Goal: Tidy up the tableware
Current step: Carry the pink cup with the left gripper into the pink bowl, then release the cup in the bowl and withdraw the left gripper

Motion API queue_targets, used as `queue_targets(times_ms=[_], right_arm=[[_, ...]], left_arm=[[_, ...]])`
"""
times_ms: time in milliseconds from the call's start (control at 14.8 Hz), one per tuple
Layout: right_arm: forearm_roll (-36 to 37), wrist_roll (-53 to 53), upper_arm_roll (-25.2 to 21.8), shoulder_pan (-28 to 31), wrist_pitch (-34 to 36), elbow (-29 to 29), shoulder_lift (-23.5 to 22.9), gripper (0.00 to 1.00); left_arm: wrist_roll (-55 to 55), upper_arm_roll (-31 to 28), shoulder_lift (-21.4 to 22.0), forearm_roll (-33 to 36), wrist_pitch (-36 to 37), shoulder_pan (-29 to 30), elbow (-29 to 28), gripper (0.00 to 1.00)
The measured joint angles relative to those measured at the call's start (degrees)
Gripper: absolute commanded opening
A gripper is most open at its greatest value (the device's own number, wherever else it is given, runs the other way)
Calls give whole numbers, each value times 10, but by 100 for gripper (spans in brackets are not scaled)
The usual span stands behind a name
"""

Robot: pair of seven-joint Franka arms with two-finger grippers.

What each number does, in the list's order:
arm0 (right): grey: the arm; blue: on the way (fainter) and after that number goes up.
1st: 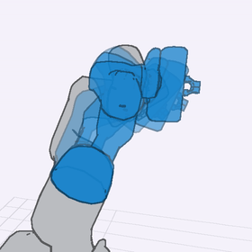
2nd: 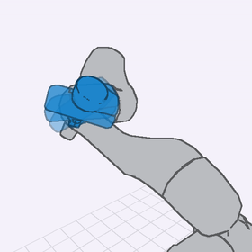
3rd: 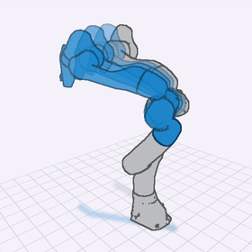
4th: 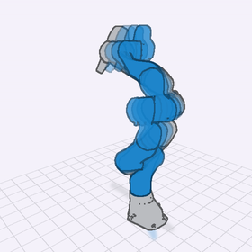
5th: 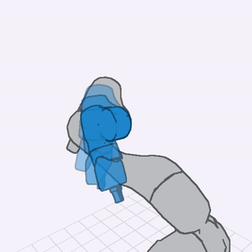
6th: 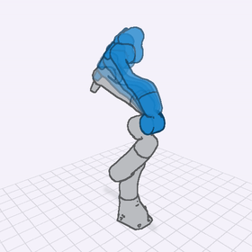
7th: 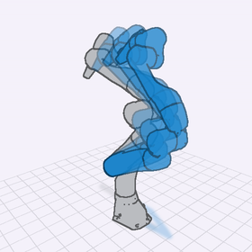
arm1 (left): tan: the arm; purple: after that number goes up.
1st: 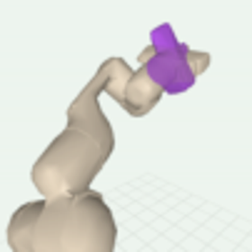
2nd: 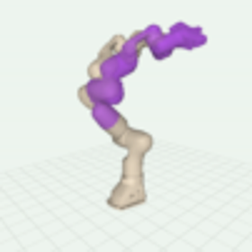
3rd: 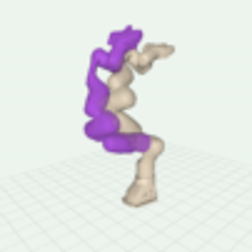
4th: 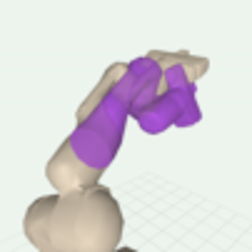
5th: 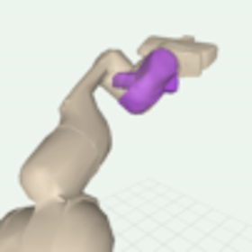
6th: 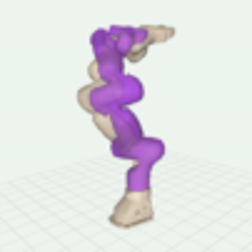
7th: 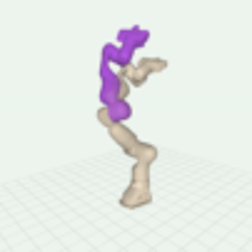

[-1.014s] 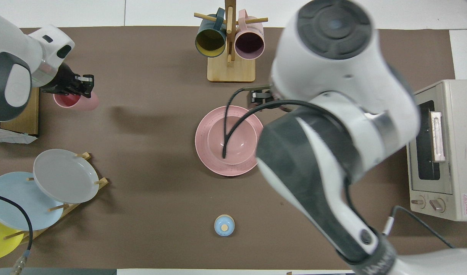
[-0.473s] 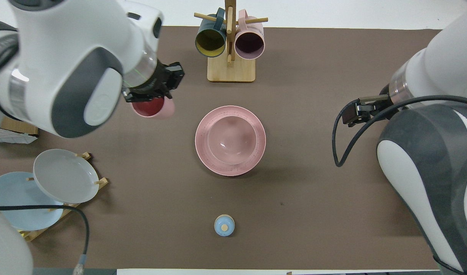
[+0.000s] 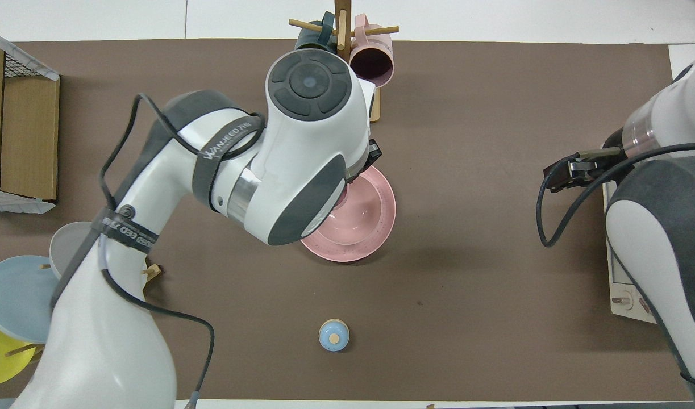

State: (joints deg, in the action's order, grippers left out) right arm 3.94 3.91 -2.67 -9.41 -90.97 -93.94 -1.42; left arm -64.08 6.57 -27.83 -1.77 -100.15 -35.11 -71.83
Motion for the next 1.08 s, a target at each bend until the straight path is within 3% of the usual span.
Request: queue_targets(times_ms=[405,1014,1081], right_arm=[[-14,-34,-20,19,-18,-20,3,100],[-48,-34,-28,34,-5,-19,21,100],[-48,-34,-36,35,-5,-19,23,100]], left_arm=[[-11,-4,-42,8,-22,-8,-2,0],[-11,-3,-53,10,-75,-20,-46,0],[-11,-3,-53,10,-80,-21,-48,46]])
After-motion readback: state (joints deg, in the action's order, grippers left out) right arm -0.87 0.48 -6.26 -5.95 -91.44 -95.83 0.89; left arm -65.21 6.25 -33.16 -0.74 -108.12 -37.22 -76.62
